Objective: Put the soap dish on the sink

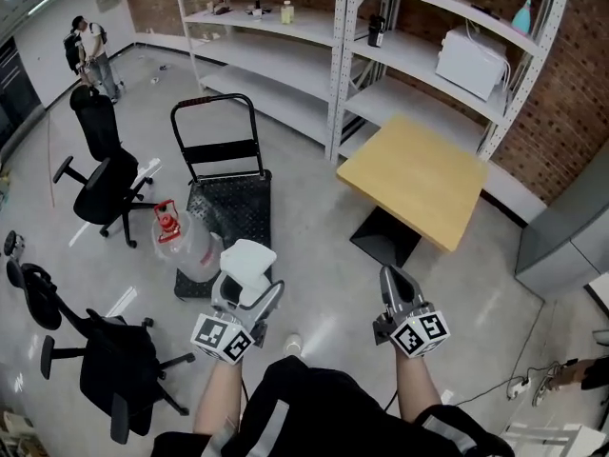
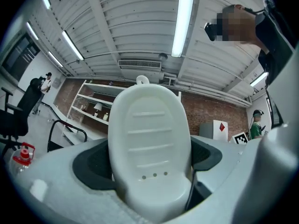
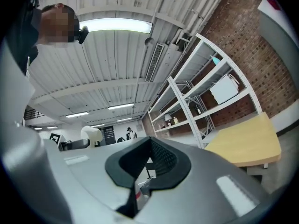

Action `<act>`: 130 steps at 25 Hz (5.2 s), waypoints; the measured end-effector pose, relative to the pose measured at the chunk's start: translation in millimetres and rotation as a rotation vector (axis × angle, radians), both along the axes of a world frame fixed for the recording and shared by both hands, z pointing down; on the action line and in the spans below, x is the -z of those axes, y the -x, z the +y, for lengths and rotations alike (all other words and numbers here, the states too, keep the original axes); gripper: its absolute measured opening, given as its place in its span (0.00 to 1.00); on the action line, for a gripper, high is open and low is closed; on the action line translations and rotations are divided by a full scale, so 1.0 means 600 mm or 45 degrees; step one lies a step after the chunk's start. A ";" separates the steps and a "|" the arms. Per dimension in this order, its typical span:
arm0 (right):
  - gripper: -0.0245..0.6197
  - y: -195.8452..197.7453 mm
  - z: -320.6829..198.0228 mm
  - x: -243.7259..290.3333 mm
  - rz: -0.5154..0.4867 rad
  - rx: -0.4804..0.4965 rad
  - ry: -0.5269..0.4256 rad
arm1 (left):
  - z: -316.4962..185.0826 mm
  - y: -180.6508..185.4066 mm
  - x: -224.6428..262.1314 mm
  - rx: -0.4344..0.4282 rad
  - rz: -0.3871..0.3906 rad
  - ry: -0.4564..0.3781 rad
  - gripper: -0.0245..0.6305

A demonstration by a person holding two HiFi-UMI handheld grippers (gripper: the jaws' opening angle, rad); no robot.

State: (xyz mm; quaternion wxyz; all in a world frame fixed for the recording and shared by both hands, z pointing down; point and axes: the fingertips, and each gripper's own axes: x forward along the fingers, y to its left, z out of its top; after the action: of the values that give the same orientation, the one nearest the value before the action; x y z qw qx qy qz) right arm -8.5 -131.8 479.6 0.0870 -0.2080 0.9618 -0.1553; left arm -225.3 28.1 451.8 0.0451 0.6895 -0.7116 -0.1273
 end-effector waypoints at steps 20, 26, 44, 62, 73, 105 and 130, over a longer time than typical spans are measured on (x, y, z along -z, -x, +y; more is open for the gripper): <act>0.05 -0.010 -0.121 0.074 -0.033 -0.405 -0.095 | -0.278 0.041 0.033 -0.469 0.068 -0.070 0.74; 0.05 -0.015 -0.133 0.077 -0.017 -0.512 -0.101 | -0.318 0.047 0.028 -0.573 0.086 -0.082 0.74; 0.05 -0.139 -0.178 0.043 -0.005 -0.703 -0.049 | -0.441 -0.065 -0.013 -0.758 0.172 -0.015 0.74; 0.05 -0.321 -0.405 0.056 -0.074 -0.708 -0.092 | -0.645 -0.232 0.017 -0.731 0.088 -0.054 0.74; 0.05 -0.443 -0.450 0.036 -0.043 -0.772 -0.055 | -0.717 -0.326 -0.001 -0.744 0.077 -0.003 0.74; 0.05 -0.367 -0.757 -0.064 0.043 -0.800 0.086 | -1.057 -0.277 -0.215 -0.733 0.032 0.459 0.74; 0.05 -0.255 -0.816 -0.324 0.306 -0.717 0.490 | -1.092 -0.240 -0.517 -0.702 -0.165 1.171 0.74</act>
State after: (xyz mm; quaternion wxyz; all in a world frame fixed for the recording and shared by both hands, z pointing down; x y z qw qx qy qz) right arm 144.2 -621.4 673.8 -0.0280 -0.4940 0.8234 -0.2778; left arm -81.4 -627.0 762.0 0.3300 0.7662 -0.4880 0.2569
